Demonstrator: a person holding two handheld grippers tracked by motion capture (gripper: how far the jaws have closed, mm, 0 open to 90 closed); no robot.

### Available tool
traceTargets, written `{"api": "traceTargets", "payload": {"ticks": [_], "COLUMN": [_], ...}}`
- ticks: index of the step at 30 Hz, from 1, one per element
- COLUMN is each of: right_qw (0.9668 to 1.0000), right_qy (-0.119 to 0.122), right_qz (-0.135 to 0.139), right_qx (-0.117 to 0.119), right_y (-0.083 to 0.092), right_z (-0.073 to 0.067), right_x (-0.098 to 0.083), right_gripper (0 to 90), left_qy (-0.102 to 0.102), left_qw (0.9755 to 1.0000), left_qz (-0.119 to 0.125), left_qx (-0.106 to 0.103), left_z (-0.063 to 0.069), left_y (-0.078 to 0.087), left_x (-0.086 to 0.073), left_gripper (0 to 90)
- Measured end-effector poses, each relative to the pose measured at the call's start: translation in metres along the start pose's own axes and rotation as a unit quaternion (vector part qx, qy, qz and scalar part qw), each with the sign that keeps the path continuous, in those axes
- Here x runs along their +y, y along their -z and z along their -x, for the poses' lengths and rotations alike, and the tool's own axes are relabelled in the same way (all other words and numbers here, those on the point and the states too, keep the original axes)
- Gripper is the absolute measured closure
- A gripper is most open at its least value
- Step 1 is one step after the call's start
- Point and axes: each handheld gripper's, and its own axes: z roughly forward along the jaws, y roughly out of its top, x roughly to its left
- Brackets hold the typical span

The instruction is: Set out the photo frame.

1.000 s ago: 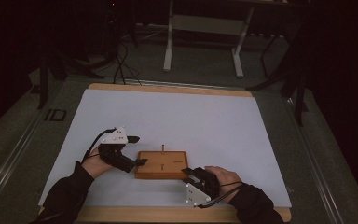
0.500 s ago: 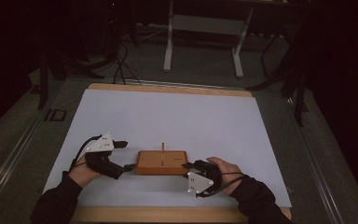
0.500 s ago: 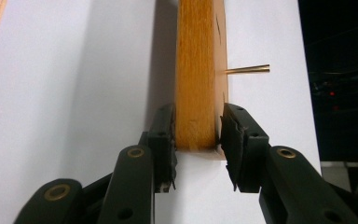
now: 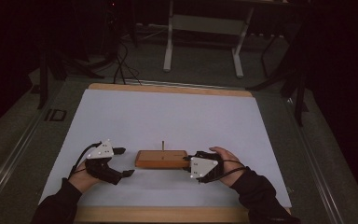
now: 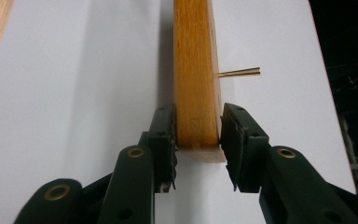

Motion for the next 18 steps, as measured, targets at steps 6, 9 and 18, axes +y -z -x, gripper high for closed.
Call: {"api": "traceTargets", "payload": {"ticks": [6, 9, 18], "right_qw": [0.9985, 0.9968, 0.9857], "right_qy": [-0.051, -0.075, -0.164], "right_qz": [0.017, 0.022, 0.04], "right_qx": [0.01, 0.012, 0.001], "right_y": [0.004, 0.006, 0.016], "right_z": [0.016, 0.026, 0.055], "right_x": [-0.003, -0.004, -0.015], "right_gripper": [66.2, 66.7, 89.6], "left_qy": [0.001, 0.004, 0.004], "left_qw": [1.0, 0.9999, 0.9999], "left_qz": [0.004, 0.007, 0.011], "left_qx": [0.007, 0.007, 0.002], "left_z": [0.0, 0.0, 0.001], "left_y": [-0.002, -0.004, -0.007], "left_x": [-0.002, -0.003, -0.004], "left_gripper": [10.8, 10.8, 10.8]}}
